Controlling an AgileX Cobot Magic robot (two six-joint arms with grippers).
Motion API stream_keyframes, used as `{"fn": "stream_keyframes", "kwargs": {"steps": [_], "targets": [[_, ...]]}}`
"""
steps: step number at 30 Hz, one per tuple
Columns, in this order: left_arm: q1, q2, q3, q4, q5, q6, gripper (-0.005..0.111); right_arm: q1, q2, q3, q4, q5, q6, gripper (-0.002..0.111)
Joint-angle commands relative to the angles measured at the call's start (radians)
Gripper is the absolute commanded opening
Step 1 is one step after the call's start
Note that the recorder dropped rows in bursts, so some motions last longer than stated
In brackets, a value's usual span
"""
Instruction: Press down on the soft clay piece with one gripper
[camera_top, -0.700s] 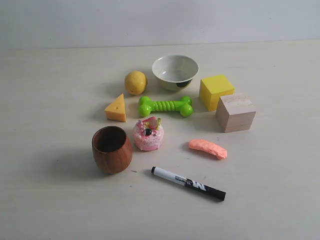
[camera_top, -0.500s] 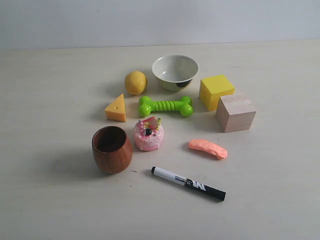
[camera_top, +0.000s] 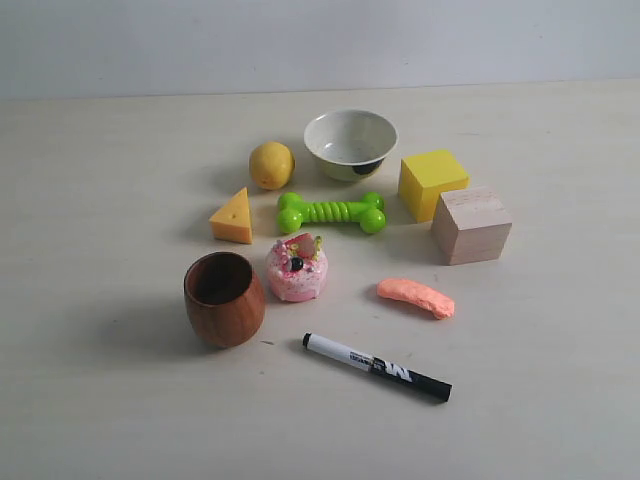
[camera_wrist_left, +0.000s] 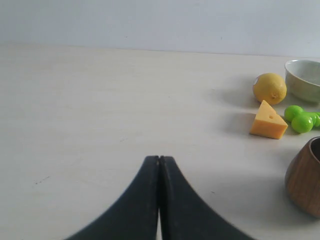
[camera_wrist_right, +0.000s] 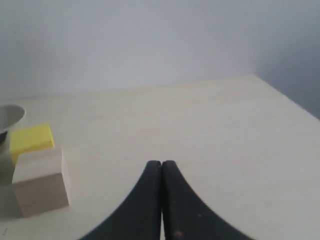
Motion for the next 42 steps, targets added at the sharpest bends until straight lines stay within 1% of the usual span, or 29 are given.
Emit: {"fn": "stream_keyframes", "kwargs": {"steps": [1,4,6,14,16,20,24,26,29,36,42], "targets": [[0.002,-0.006,-0.004,-0.002,-0.011,-0.001,0.0,-0.006,-0.007,0.005,0.0,-0.228,-0.001,0.0],[0.002,-0.006,-0.004,-0.002,-0.011,-0.001,0.0,-0.006,-0.007,0.005,0.0,-0.34,-0.001,0.0],[0.002,-0.006,-0.004,-0.002,-0.011,-0.001,0.0,-0.006,-0.007,0.005,0.0,-0.379,-0.001,0.0],[0.002,-0.006,-0.004,-0.002,-0.011,-0.001,0.0,-0.006,-0.007,0.005,0.0,-0.381,-0.001,0.0],[0.002,-0.006,-0.004,-0.002,-0.011,-0.001,0.0,-0.006,-0.007,0.005,0.0,-0.41,-0.001,0.0],[0.002,-0.006,-0.004,-0.002,-0.011,-0.001,0.0,-0.006,-0.007,0.005,0.004,-0.583,0.004,0.0],[0.002,-0.006,-0.004,-0.002,-0.011,-0.001,0.0,-0.006,-0.007,0.005,0.004,-0.764,0.173,0.0],[0.002,-0.006,-0.004,-0.002,-0.011,-0.001,0.0,-0.006,-0.007,0.005,0.004,-0.834,0.217,0.0],[0.002,-0.006,-0.004,-0.002,-0.011,-0.001,0.0,-0.006,-0.007,-0.021,0.004,-0.811,0.219,0.0],[0.002,-0.006,-0.004,-0.002,-0.011,-0.001,0.0,-0.006,0.023,-0.225,0.0,-0.548,0.219,0.0],[0.002,-0.006,-0.004,-0.002,-0.011,-0.001,0.0,-0.006,0.123,-0.393,0.0,-0.48,0.306,0.0]]}}
